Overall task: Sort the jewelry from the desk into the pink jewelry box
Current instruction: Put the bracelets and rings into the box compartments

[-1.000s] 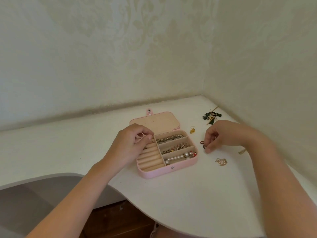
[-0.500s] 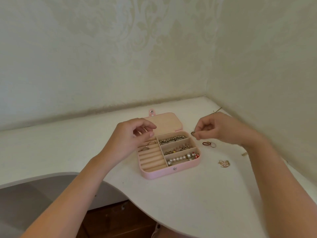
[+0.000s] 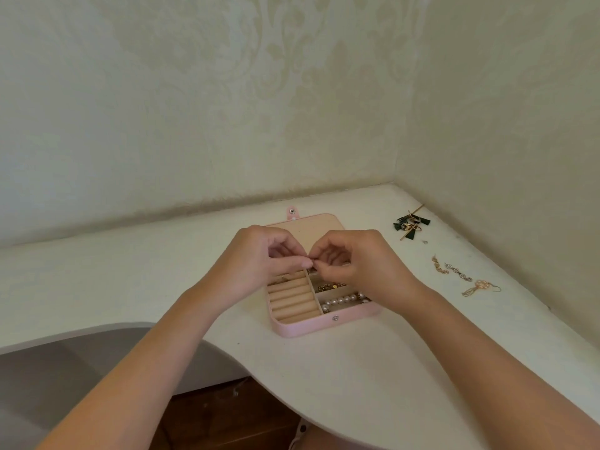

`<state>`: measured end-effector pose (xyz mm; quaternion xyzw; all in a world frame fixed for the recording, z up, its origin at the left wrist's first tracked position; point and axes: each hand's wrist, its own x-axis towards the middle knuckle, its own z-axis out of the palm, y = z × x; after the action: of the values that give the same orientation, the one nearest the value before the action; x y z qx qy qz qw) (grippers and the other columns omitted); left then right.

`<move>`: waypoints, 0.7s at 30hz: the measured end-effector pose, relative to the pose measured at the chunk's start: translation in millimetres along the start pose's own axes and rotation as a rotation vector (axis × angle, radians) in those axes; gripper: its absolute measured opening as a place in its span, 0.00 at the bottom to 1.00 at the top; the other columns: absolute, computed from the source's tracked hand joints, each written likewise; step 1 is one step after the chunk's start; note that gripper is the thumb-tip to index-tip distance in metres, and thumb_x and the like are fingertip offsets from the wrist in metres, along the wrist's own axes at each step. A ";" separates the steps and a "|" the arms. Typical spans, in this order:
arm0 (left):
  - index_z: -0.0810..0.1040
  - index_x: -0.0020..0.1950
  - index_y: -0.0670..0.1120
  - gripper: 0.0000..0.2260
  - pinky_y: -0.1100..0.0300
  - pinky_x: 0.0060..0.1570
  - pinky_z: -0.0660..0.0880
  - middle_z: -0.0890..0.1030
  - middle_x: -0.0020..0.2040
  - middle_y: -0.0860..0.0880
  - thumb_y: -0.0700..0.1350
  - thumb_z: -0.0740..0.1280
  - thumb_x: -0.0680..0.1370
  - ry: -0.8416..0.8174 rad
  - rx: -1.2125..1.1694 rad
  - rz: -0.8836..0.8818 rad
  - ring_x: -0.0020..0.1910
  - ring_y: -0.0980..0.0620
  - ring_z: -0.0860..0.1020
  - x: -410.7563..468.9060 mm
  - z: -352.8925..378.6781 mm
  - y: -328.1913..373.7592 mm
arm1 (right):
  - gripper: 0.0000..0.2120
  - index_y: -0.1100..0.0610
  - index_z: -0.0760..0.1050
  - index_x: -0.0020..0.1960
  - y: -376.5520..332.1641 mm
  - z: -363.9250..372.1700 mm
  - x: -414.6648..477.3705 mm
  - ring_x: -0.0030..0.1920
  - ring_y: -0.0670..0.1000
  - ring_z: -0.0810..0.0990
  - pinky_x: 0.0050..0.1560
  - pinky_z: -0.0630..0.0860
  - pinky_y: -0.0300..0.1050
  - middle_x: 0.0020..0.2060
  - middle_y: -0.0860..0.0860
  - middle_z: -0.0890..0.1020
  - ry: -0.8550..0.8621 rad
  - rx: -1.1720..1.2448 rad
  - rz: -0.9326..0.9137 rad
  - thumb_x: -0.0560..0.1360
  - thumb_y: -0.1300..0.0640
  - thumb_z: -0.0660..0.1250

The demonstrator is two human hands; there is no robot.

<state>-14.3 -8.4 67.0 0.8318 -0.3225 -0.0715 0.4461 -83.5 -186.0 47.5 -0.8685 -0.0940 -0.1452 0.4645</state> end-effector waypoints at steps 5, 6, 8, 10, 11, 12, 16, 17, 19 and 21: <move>0.84 0.40 0.52 0.02 0.72 0.36 0.70 0.83 0.35 0.54 0.44 0.75 0.70 -0.008 0.190 -0.077 0.34 0.62 0.78 3.3 -14.1 -23.6 | 0.05 0.56 0.82 0.45 6.4 12.6 1.8 0.39 0.45 0.78 0.41 0.73 0.31 0.37 0.50 0.82 0.022 -0.075 -0.025 0.71 0.64 0.72; 0.84 0.41 0.52 0.03 0.73 0.36 0.69 0.83 0.35 0.55 0.45 0.75 0.70 -0.028 0.209 -0.080 0.35 0.62 0.77 1.9 -13.2 -27.0 | 0.05 0.56 0.82 0.45 8.3 15.6 1.9 0.40 0.45 0.78 0.41 0.73 0.31 0.37 0.49 0.82 0.018 -0.083 -0.014 0.71 0.64 0.72; 0.85 0.42 0.53 0.04 0.73 0.36 0.68 0.82 0.37 0.56 0.47 0.75 0.69 -0.046 0.246 -0.060 0.37 0.63 0.76 -0.9 -8.4 -31.9 | 0.05 0.55 0.82 0.46 11.7 21.0 1.7 0.40 0.45 0.78 0.41 0.73 0.31 0.37 0.47 0.82 0.008 -0.114 -0.005 0.71 0.62 0.72; 0.85 0.42 0.53 0.03 0.70 0.35 0.68 0.80 0.37 0.55 0.48 0.75 0.69 -0.029 0.269 -0.041 0.37 0.61 0.74 -2.9 -3.4 -33.4 | 0.05 0.54 0.82 0.47 13.2 24.5 1.4 0.39 0.45 0.78 0.42 0.74 0.33 0.37 0.47 0.82 -0.007 -0.143 -0.004 0.71 0.61 0.72; 0.85 0.42 0.53 0.03 0.69 0.35 0.67 0.79 0.36 0.55 0.48 0.75 0.70 -0.016 0.279 -0.035 0.36 0.60 0.74 -3.6 -1.6 -33.3 | 0.05 0.54 0.82 0.47 13.2 25.5 1.1 0.39 0.45 0.78 0.41 0.74 0.33 0.37 0.47 0.82 -0.018 -0.145 -0.003 0.71 0.61 0.72; 0.85 0.42 0.52 0.02 0.69 0.35 0.67 0.78 0.34 0.56 0.48 0.75 0.70 -0.007 0.295 -0.028 0.35 0.60 0.74 -3.9 -0.5 -33.1 | 0.05 0.55 0.82 0.47 13.1 26.3 0.9 0.39 0.44 0.78 0.41 0.74 0.32 0.37 0.47 0.82 -0.029 -0.140 -0.001 0.72 0.61 0.72; 0.84 0.44 0.51 0.03 0.72 0.35 0.65 0.80 0.37 0.56 0.48 0.72 0.73 -0.024 0.439 0.023 0.36 0.60 0.75 -3.4 -0.6 -33.2 | 0.05 0.55 0.82 0.47 13.0 26.3 0.5 0.41 0.44 0.78 0.42 0.75 0.33 0.36 0.45 0.81 -0.036 -0.131 0.003 0.72 0.61 0.72; 0.84 0.45 0.50 0.04 0.70 0.36 0.66 0.81 0.39 0.55 0.48 0.71 0.74 -0.032 0.474 0.041 0.37 0.59 0.75 -3.5 -1.0 -34.4 | 0.05 0.55 0.82 0.47 13.0 26.3 0.5 0.41 0.43 0.78 0.42 0.75 0.32 0.36 0.45 0.81 -0.036 -0.129 0.005 0.72 0.61 0.72; 0.84 0.46 0.50 0.05 0.67 0.39 0.67 0.80 0.41 0.55 0.47 0.70 0.75 -0.021 0.500 0.083 0.38 0.57 0.75 -5.1 -0.9 -38.5 | 0.04 0.55 0.82 0.47 13.3 26.4 0.6 0.40 0.42 0.78 0.42 0.74 0.32 0.36 0.46 0.81 -0.039 -0.124 0.010 0.72 0.61 0.72; 0.85 0.46 0.48 0.05 0.66 0.41 0.69 0.80 0.40 0.54 0.46 0.70 0.75 0.038 0.453 0.120 0.39 0.57 0.76 -9.0 0.7 -44.2 | 0.04 0.55 0.82 0.46 14.0 26.6 0.8 0.40 0.42 0.77 0.42 0.74 0.31 0.36 0.46 0.81 -0.039 -0.122 0.012 0.72 0.61 0.72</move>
<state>-0.7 13.9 30.2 0.8913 -0.3705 0.0452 0.2573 -74.2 -171.5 22.8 -0.8985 -0.0890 -0.1309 0.4095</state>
